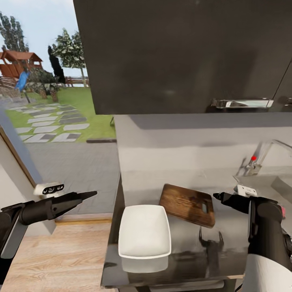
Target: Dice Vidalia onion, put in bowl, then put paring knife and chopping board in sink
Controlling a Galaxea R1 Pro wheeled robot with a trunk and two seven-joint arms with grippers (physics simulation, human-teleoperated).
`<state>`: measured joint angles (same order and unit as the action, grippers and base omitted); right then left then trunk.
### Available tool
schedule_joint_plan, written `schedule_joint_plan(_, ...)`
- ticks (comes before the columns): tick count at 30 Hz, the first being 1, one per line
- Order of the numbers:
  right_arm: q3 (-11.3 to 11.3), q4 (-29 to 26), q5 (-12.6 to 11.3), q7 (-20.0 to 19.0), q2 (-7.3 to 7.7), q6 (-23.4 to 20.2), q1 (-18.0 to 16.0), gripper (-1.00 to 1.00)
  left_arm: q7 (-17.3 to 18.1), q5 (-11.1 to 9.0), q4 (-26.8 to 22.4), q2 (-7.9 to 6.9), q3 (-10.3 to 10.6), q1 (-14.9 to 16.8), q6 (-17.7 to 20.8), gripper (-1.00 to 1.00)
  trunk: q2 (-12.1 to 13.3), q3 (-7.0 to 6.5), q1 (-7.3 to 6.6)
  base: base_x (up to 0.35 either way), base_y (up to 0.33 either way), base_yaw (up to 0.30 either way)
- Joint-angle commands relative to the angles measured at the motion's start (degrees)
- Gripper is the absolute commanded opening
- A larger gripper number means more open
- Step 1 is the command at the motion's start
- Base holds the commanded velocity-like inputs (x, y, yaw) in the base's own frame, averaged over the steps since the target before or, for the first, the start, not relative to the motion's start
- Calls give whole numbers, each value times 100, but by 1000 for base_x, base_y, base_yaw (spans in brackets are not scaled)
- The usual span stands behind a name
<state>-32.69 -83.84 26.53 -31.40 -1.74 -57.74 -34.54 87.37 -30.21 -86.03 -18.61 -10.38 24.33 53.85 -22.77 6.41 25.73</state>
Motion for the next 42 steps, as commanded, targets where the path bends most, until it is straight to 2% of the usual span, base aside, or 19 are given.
schedule_joint_plan(1, -14, 68, 57, -59, -4, -11, -9, 100, 17, -5, -2, -2, 1, 4, 59, 100, -15, 22, 5, 193, -63, 0)
schedule_joint_plan(32, 26, 227, 91, -68, 51, -97, -9, 100, 16, -2, 0, -10, 1, 7, 80, 100, -15, 311, 5, 20, -6, 0)
schedule_joint_plan(42, 26, 227, 90, -57, 50, -90, -9, 100, 31, -17, 7, -3, 3, 5, 94, 100, -15, 404, 5, 193, -17, 0)
